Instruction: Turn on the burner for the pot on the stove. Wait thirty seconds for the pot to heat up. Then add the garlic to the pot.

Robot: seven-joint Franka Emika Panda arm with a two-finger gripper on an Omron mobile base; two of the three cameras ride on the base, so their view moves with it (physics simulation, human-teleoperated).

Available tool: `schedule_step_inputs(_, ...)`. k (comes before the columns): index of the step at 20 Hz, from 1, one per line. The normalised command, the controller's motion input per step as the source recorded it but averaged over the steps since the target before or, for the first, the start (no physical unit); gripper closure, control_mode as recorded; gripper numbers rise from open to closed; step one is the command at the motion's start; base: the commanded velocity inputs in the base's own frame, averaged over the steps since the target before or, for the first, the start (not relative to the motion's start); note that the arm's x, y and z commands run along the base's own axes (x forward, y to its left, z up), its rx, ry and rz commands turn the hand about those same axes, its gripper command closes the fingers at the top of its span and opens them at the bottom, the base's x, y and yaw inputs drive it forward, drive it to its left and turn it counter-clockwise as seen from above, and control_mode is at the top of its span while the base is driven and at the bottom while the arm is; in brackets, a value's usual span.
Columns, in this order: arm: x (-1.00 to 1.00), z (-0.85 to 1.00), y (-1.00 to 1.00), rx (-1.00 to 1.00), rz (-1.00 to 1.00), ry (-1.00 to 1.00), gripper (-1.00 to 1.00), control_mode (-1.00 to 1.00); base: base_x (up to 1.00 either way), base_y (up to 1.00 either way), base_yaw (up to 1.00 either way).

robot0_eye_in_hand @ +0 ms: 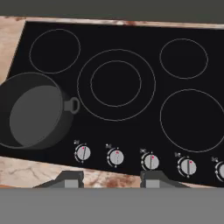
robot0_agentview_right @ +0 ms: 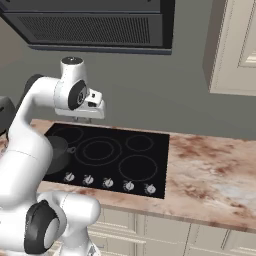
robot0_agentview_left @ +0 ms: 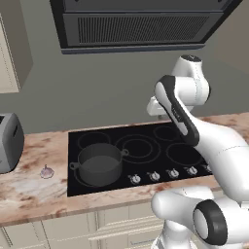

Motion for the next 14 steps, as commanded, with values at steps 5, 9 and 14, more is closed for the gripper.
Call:
schedule_step_inputs(5, -0.44, 0.00, 0.05, 0.02, 0.00, -0.01, -1.00, -1.00, 0.00, 0.00, 0.00)
schedule_step_inputs(9, -0.57, -0.10, 0.25, 0.05, 0.00, -0.03, -1.00, -1.00, 0.00, 0.00, 0.00)
schedule_step_inputs(14, -0.53, -0.04, 0.30, 0.01, 0.00, -0.01, -1.00, -1.00, 0.00, 0.00, 0.00)
